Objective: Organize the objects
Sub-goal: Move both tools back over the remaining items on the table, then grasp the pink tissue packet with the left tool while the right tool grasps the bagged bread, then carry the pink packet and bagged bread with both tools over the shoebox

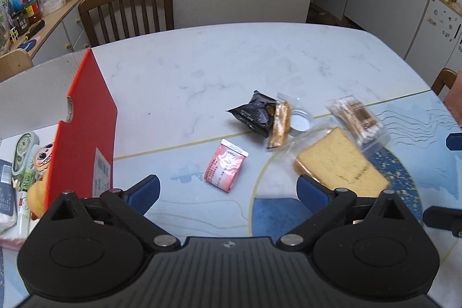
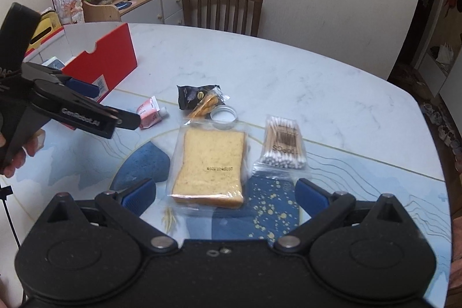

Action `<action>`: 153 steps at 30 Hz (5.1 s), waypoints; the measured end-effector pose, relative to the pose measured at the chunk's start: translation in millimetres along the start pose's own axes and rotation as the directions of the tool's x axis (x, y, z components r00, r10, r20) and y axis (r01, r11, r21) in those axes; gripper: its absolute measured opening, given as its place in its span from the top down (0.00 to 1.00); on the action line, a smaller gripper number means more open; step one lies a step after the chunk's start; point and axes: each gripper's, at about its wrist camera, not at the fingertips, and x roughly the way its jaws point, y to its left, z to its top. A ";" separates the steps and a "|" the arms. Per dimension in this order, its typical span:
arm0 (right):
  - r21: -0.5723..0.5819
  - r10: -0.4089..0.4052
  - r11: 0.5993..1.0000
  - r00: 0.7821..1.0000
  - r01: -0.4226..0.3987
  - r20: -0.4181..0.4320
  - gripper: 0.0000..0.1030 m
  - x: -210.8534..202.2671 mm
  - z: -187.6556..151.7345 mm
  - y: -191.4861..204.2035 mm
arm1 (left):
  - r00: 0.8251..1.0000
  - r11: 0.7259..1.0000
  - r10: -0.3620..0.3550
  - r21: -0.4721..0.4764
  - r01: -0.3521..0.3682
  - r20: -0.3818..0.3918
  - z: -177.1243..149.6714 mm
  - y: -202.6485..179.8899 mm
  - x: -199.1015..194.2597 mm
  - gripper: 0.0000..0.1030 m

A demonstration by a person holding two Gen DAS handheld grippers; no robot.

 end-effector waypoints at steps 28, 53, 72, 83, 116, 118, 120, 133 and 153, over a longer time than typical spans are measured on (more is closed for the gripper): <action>0.116 0.012 0.993 0.995 0.000 -0.103 0.00 106.8 11.1 1.2 | 0.999 0.999 0.038 0.032 -0.038 0.003 -1.7 21.8 74.0 0.02; 0.168 0.012 0.986 0.993 0.008 -0.115 0.31 101.6 13.9 6.1 | 0.999 0.997 0.018 0.070 -0.020 0.033 -6.3 1.1 59.9 0.63; 0.192 0.043 0.981 0.994 -0.023 -0.099 0.32 43.2 14.1 28.9 | 0.999 0.999 -0.048 0.013 0.048 0.015 -25.0 8.0 13.9 0.68; 0.142 0.040 0.990 0.996 -0.028 -0.084 0.32 3.8 23.8 57.3 | 0.993 0.993 -0.118 -0.006 0.118 0.032 -35.3 27.6 -37.3 0.69; -0.047 0.120 0.992 0.993 -0.119 0.010 0.32 4.7 155.3 211.8 | 0.988 0.998 0.008 -0.058 0.002 0.157 -9.5 222.7 -149.1 0.69; -0.063 0.120 0.991 0.993 -0.120 0.011 0.32 11.1 164.1 222.6 | 0.988 0.998 0.026 -0.063 -0.017 0.155 -7.9 237.7 -148.4 0.69; -0.068 0.131 0.989 0.991 -0.131 0.007 0.32 19.0 172.4 231.4 | 0.987 0.997 0.044 -0.067 -0.035 0.152 -5.7 251.7 -146.5 0.69; -0.113 0.068 0.991 0.996 -0.075 -0.063 0.32 98.1 202.0 276.1 | 0.989 0.995 0.075 -0.077 -0.065 0.127 24.5 300.2 -102.5 0.69; -0.264 0.008 0.963 0.986 -0.052 -0.168 0.32 172.4 193.6 323.7 | 0.995 0.995 0.087 -0.051 -0.089 -0.046 49.4 303.9 8.9 0.69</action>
